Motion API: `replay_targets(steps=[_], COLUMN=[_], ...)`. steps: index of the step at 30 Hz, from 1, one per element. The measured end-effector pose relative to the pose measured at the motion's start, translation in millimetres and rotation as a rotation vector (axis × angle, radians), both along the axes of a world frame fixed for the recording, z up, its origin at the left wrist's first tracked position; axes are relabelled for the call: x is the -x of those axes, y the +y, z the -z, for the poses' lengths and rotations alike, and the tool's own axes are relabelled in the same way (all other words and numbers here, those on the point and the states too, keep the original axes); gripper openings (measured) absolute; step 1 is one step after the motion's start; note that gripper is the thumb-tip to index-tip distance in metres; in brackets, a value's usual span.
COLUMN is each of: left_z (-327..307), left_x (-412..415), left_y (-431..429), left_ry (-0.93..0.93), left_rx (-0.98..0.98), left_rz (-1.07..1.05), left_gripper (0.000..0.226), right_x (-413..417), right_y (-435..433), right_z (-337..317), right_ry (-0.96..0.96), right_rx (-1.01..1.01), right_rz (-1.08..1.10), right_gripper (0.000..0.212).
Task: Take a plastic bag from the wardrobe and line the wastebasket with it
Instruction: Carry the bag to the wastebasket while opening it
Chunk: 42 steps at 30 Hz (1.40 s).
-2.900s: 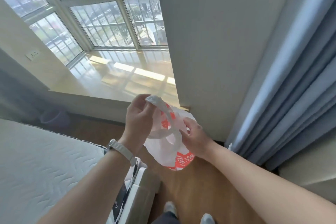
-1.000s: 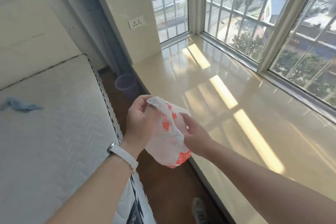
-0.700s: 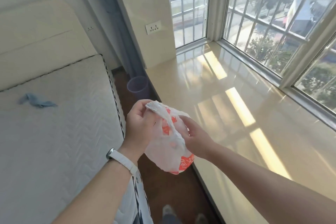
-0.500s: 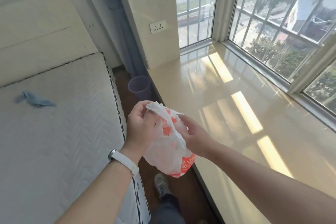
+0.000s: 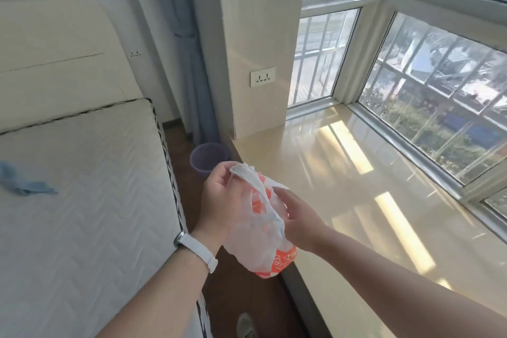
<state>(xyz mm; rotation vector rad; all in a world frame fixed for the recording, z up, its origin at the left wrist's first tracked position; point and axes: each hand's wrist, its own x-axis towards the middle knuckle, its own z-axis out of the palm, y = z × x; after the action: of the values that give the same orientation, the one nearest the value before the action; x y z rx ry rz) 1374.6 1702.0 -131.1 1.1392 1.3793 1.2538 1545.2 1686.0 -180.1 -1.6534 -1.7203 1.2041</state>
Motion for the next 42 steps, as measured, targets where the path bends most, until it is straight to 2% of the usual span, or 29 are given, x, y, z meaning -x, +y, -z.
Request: replay_targets(steps=[9, 15, 24, 27, 31, 34, 38, 42], left_z=[-5.9, -2.5, 19.1, 14.2, 9.0, 5.6, 6.9, 14.0], left_x=[71.8, 104.4, 135.7, 140.3, 147.8, 159.4, 182.5, 208.1], left_y=[72.9, 111.0, 213.6, 260.3, 320.3, 356.2, 392.9, 427.1], left_ry=[-0.002, -0.008, 0.047, 0.093, 0.127, 0.152, 0.173, 0.161], left_rx=[-0.016, 0.004, 0.081, 0.108, 0.112, 0.098, 0.08, 0.081], left_rz=[-0.092, -0.168, -0.274, -0.316, -0.34, -0.312, -0.302, -0.29], left_gripper=[0.007, 0.007, 0.009, 0.011, 0.016, 0.011, 0.014, 0.02], right_x=[70.3, 107.9, 147.9, 159.1, 166.6, 176.3, 191.0, 203.5], right_y=[85.3, 133.8, 255.4, 307.6, 368.7, 406.2, 446.7, 477.2], right_z=[5.4, 14.6, 52.7, 59.9, 63.8, 60.2, 59.6, 62.2], right_ry=[-0.032, -0.009, 0.122, 0.185, 0.24, 0.289, 0.316, 0.275], right_rx=[-0.005, -0.048, -0.075, -0.066, -0.07, -0.109, -0.072, -0.023], right_rz=[-0.138, -0.221, -0.357, -0.391, -0.419, -0.439, -0.418, -0.396], right_gripper=[0.068, 0.067, 0.057, 0.058, 0.048, 0.043, 0.033, 0.035])
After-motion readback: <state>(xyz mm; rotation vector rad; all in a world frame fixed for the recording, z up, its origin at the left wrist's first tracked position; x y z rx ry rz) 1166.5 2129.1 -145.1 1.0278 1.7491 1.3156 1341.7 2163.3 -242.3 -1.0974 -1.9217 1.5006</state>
